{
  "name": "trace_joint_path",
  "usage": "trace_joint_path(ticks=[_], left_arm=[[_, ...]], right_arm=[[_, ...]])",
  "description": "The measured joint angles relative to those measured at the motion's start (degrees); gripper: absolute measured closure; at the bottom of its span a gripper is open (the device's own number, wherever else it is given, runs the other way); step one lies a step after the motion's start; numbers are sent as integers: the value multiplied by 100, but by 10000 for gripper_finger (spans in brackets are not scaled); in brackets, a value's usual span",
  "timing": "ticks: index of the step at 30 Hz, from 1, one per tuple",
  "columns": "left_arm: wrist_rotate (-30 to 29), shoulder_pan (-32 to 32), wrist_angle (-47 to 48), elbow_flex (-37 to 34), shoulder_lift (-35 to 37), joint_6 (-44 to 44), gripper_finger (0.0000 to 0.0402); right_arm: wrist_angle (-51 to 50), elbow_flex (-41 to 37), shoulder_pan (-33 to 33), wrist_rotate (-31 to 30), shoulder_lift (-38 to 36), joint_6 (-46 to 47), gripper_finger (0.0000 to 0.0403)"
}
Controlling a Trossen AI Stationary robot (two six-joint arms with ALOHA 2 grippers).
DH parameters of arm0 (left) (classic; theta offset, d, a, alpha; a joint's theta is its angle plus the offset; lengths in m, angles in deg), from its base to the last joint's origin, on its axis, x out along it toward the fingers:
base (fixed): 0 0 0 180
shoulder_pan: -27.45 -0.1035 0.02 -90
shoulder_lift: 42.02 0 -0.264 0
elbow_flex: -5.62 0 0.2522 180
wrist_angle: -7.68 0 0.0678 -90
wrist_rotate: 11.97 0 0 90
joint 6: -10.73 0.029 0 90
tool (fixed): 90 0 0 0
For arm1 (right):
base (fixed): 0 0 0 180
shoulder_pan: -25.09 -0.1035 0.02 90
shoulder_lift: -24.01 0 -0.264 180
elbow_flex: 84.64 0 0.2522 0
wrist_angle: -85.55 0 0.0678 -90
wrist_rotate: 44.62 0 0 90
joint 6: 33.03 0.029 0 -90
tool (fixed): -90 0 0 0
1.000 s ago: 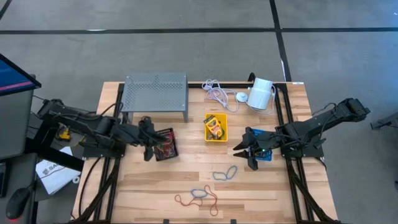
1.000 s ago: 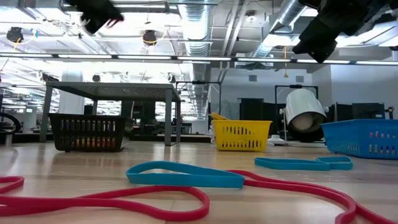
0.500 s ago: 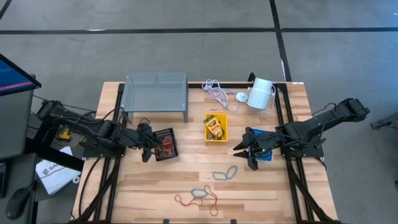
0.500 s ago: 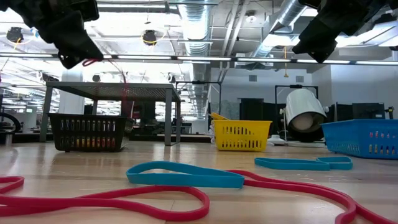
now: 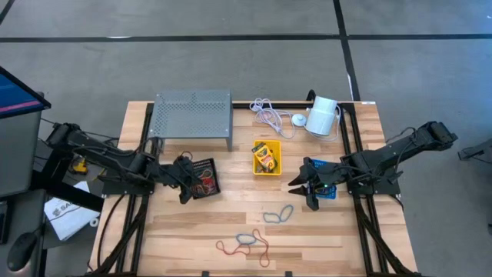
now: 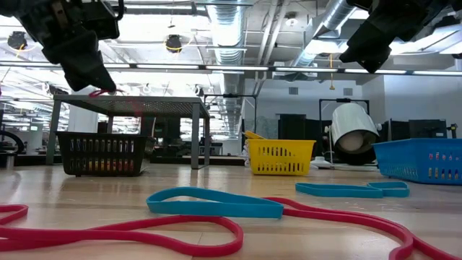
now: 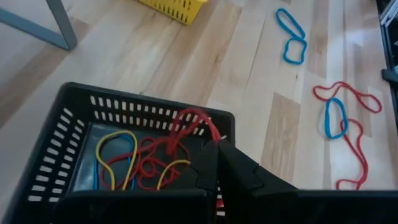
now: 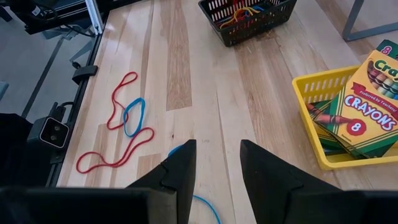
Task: Pick & Place Office Desk Supplies
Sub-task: Put the red rubber band into the black bin, then put the blue rubber band into the black bin
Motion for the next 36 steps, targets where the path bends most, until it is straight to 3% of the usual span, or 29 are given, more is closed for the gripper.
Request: trace_joint_path(ticks=[24,28,36], left_arm=[[-43,0,-7,2,-110,-66,393],[115,0,-10,2,-110,-10,359],[141,-233,-287,3,-113,14,238]], right_arm=[[-1,0,0,0,0,7,282],[1,0,0,0,0,7,282],[-3,0,0,0,0,-7,282]])
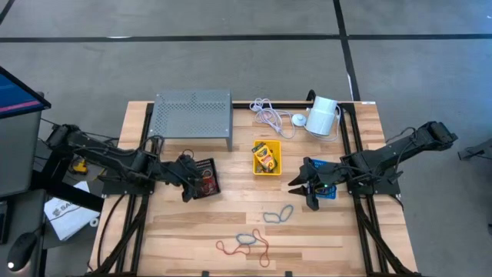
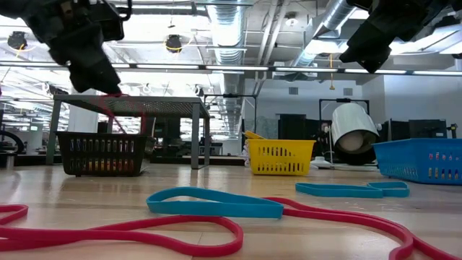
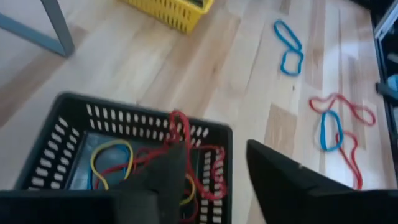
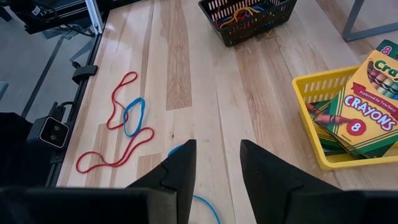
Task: Pick & Place Office Desk Supplies
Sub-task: Put the blue rubber band into the black bin
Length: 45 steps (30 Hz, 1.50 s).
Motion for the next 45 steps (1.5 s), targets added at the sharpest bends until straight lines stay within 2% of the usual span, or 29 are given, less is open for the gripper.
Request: trace_joint_path(ticks=[6,12,26,29,34,38,45], left_arm=[[-2,-233,-197,6,0,560,170],[-2,-294,-107,6,20,904,147],[-2,-294,-70,6,20,893,152],[103,-294,-429,6,30,893,149],[882,-260,-1714,6,-14,889,153],[1033,-85,-2394,87,-370,1061,168],[1418,441,-2015,1131,-1825,2150,196]], right_arm=[[13,0,0,0,0,47,282],[63,0,0,0,2,260,282],[-70,-9,-48,0,233,168,282],[-131,-9,-18,0,231,151,282],[115,-9,172,0,212,149,282],[199,-9,322,-2,219,36,282],[282,-7,385,-2,219,20,282]])
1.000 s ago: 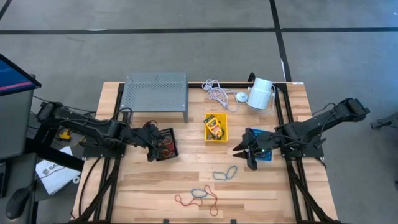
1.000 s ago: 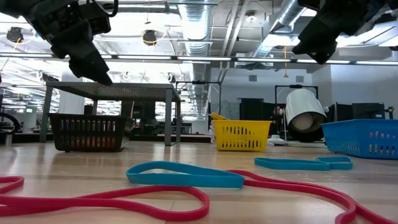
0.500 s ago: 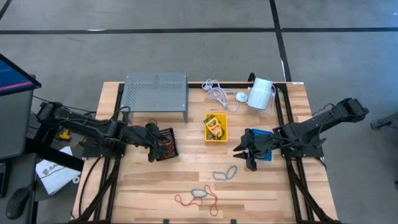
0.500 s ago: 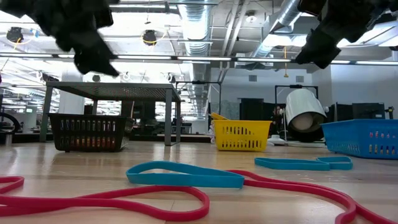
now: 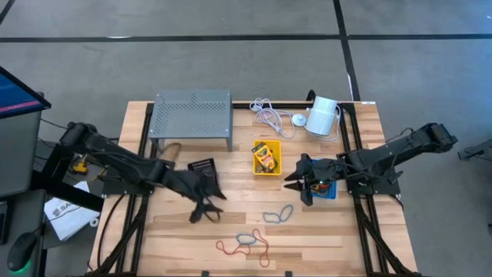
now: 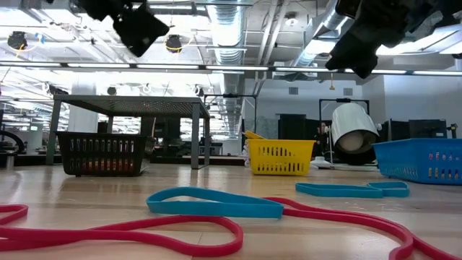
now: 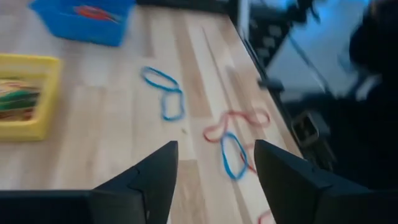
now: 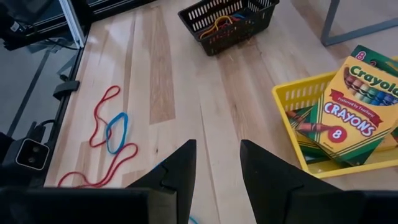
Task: Pick & Place Office Desk Supplies
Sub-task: Put the blue rubber band into the black bin
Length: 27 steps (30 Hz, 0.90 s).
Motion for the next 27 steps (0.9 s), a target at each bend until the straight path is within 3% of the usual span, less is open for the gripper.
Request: trace_joint_path(ticks=[10,14,27], left_arm=[[886,188,1323,1534,-1838,330,202],[1153,188,1448,1736,-2322,353,200],[1172,223,1111,2189,-3560,393,207]], right_arm=[[9,0,-172,0,0,39,282],[24,0,-216,2,0,41,282],[24,2,-215,4,0,42,282]])
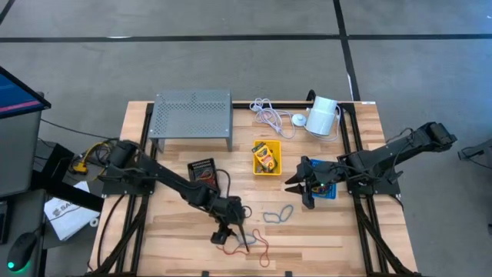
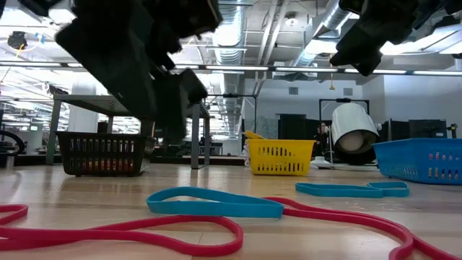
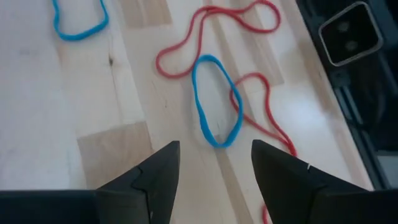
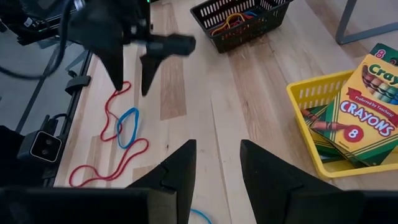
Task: Pick & Place Office Desk Supplies
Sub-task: Put the blue rubber band into the black bin
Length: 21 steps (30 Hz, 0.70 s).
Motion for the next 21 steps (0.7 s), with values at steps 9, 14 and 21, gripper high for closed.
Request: trace_joint_path(ticks=[9,14,21], left_arm=[[-362,171,-28,403,-693,379,221],[-891,225,-30,452,-898,601,230],[-999,227,-52,460,-936,584,246]], right_arm=[[7,2,-1,2,0,2,282],[4,2,-25,2,0,2,282],[44,2,-187,11,0,2,282]])
